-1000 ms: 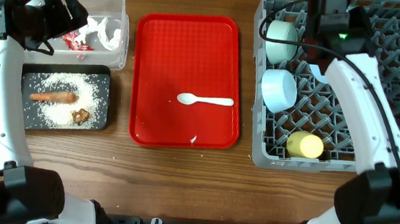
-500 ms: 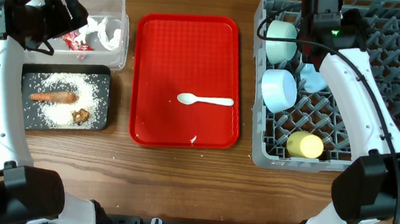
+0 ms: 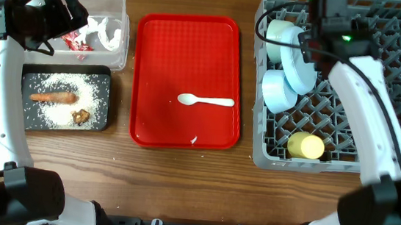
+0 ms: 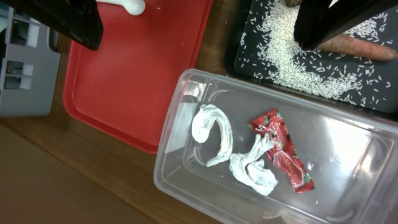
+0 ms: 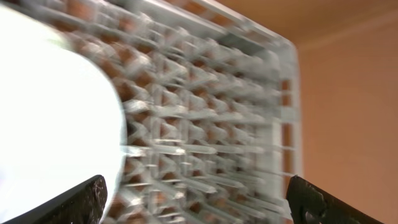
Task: Sort waste into correct bins and load items into the dishwasher rack
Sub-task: 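Reach the right gripper to the white spoon and grasp it, then carry the white spoon right and lay it in the dish rack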
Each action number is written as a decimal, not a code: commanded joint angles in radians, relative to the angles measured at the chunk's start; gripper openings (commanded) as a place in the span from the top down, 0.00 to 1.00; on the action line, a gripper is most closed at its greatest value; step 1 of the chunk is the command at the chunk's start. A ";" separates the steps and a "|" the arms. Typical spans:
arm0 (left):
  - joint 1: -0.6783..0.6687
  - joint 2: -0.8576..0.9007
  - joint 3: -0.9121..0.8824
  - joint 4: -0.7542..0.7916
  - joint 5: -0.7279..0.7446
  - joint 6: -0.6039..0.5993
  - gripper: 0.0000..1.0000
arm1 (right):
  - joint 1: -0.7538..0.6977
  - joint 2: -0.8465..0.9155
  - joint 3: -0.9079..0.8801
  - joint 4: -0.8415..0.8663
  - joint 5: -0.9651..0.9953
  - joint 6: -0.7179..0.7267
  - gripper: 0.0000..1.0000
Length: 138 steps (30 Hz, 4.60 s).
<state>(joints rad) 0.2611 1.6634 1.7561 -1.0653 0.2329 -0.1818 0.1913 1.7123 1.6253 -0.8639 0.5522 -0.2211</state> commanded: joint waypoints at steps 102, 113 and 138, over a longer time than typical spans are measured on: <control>0.004 0.005 0.005 0.003 0.001 -0.010 0.00 | 0.289 0.154 0.059 -0.005 -0.789 0.184 0.96; 0.004 0.005 0.005 0.003 0.001 -0.009 0.00 | -0.040 -0.019 0.059 -0.064 -0.761 0.512 0.96; 0.004 0.005 0.005 0.003 0.001 -0.009 0.00 | -0.347 -0.016 -0.172 -0.357 -0.593 1.572 0.95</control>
<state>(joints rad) 0.2611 1.6634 1.7561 -1.0653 0.2329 -0.1822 -0.1589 1.7073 1.4910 -1.2186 -0.0772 1.2003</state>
